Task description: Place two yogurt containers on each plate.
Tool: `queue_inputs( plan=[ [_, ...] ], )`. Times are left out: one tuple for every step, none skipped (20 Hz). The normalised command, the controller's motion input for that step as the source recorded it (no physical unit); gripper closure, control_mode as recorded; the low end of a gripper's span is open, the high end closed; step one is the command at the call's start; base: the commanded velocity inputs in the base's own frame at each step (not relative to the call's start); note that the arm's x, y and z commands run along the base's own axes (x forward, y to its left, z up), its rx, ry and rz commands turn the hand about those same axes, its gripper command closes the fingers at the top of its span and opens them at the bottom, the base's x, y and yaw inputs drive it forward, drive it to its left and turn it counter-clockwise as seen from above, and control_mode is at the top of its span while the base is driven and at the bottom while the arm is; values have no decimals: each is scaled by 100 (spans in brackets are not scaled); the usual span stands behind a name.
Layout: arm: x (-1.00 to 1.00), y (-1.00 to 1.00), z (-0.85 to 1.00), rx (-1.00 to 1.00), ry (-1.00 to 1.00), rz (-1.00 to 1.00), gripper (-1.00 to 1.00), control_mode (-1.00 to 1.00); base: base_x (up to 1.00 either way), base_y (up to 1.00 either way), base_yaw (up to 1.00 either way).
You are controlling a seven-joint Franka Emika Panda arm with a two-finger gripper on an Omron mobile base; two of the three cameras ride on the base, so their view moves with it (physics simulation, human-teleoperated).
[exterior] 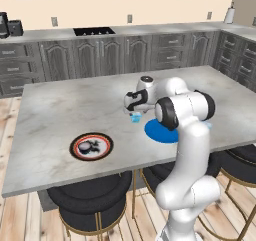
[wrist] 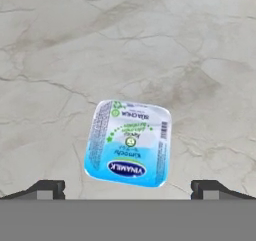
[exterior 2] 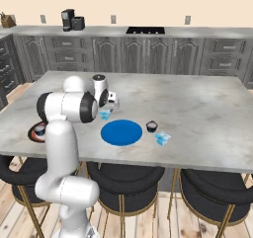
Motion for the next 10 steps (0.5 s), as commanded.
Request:
queue_inputs(
  plan=[
    [10,0,-13,0,0,0,-100,-100,0,0,0],
    [8,0,-11,0,0,0,-100,-100,0,0,0],
    [4,0,-7,0,0,0,-100,-100,0,0,0],
    [3,0,-7,0,0,0,-100,-100,0,0,0],
    [0,0,-8,0,0,0,-100,-100,0,0,0],
    [0,0,-8,0,0,0,-100,-100,0,0,0],
    [0,0,-9,0,0,0,-100,-100,0,0,0],
    [0,0,-10,0,0,0,-100,-100,0,0,0],
    [0,0,-11,0,0,0,-100,-100,0,0,0],
    [0,1,-11,0,0,0,-100,-100,0,0,0]
  ],
)
